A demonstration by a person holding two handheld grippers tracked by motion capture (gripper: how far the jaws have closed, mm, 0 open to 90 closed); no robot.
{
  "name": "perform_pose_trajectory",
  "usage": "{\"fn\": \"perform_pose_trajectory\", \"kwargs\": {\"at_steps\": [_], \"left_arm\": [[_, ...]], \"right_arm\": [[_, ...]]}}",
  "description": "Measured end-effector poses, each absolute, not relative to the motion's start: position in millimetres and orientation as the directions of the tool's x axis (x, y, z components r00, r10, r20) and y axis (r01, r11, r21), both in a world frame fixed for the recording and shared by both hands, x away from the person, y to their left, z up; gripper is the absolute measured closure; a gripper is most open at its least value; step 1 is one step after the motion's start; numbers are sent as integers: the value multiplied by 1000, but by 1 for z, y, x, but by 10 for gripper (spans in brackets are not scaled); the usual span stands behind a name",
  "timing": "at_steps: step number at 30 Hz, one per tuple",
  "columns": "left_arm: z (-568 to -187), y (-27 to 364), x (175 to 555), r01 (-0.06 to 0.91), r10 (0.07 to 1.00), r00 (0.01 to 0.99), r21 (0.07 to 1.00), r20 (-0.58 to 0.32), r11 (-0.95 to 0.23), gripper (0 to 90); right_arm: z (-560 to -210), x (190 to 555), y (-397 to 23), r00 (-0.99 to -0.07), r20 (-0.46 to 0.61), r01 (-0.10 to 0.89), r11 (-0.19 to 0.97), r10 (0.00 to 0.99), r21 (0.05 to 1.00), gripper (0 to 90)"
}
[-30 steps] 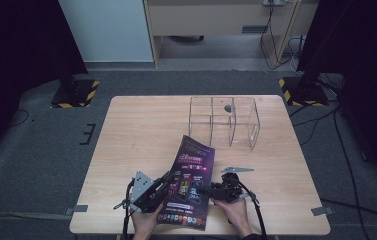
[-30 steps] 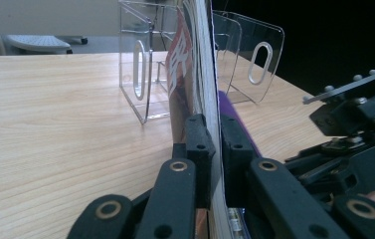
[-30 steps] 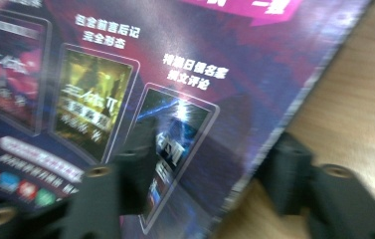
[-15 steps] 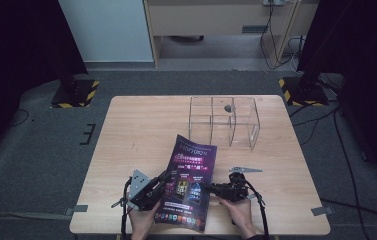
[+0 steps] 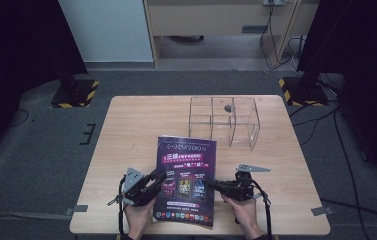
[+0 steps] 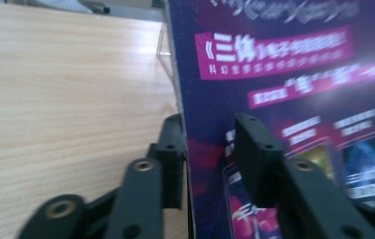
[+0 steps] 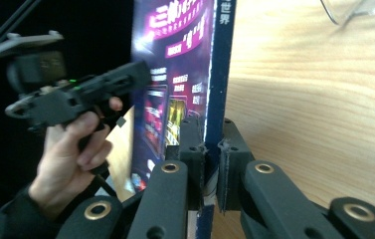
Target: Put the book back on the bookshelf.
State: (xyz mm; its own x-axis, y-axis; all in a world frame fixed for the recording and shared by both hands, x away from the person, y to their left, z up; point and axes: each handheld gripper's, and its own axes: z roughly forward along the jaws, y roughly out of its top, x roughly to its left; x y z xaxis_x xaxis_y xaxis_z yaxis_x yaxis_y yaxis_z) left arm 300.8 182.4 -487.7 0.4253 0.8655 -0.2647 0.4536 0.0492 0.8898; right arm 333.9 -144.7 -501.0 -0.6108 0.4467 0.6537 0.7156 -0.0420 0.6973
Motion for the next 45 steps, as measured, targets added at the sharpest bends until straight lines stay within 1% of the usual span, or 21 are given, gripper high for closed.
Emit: {"fn": "perform_pose_trajectory", "kwargs": {"at_steps": [6, 11, 14, 17, 21, 29, 36, 41, 45], "left_arm": [[-497, 182, 306, 482, 871, 412, 875, -267, 41, 501], [-495, 186, 307, 476, 883, 394, 879, -254, 41, 357], [-494, 194, 308, 484, 896, 365, 874, -252, 48, 327], [-495, 202, 309, 500, 905, 340, 864, -254, 54, 309], [-497, 212, 311, 521, 929, 294, 853, -226, 42, 286], [-512, 221, 323, 597, 968, 219, 802, -125, -32, 249], [-519, 220, 326, 612, 973, 219, 787, -74, -78, 218], [-524, 219, 329, 625, 976, 214, 773, -40, -106, 205], [-529, 220, 332, 642, 977, 210, 757, -23, -120, 213]], "right_arm": [[-485, 329, -139, -666, 604, 672, 1, 437, 741, 846], [-477, 326, -133, -690, 577, 649, 21, 436, 760, 846], [-473, 325, -131, -696, 581, 646, 15, 422, 763, 846], [-466, 325, -130, -708, 568, 630, 14, 420, 776, 846], [-453, 325, -131, -723, 553, 606, -3, 414, 796, 846], [-429, 326, -137, -739, 519, 558, -41, 429, 829, 846], [-408, 328, -147, -744, 460, 500, -53, 484, 865, 846], [-398, 330, -159, -734, 446, 478, -77, 512, 875, 846], [-390, 331, -171, -724, 430, 449, -104, 539, 887, 846]]}}
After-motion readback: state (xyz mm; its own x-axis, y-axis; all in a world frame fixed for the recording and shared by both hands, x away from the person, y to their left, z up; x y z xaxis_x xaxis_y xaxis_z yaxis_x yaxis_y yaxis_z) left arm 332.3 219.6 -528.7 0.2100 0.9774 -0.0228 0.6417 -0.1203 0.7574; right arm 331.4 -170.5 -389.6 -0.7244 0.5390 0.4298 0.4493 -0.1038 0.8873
